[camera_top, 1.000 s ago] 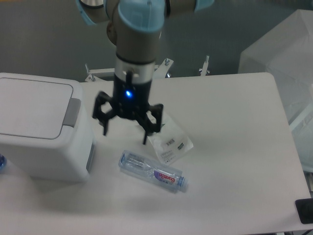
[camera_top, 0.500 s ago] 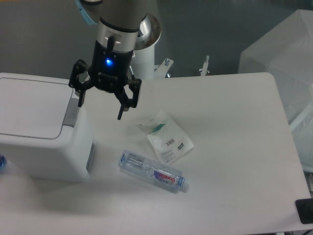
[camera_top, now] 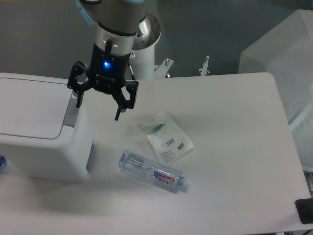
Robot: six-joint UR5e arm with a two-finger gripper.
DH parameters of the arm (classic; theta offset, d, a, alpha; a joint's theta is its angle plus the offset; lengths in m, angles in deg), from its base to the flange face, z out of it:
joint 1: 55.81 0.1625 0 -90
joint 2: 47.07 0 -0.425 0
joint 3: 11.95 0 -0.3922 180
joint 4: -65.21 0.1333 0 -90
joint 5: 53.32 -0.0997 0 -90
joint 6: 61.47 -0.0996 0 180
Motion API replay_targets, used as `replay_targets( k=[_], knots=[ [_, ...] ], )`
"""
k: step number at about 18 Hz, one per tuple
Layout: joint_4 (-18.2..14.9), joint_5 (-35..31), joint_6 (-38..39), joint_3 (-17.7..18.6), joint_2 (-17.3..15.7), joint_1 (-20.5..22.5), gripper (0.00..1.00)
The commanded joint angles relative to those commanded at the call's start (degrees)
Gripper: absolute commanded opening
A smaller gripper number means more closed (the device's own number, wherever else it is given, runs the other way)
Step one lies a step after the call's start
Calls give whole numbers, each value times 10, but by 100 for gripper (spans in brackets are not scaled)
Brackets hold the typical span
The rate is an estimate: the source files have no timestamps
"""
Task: Open the trash can
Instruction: 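Lower the gripper fingers onto the grey button at the lid's edge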
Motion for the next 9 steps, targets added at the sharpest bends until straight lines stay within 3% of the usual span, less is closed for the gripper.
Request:
replay_targets(
  k=[9],
  knots=[
    [0, 0, 2, 1, 4, -2, 100]
  ],
)
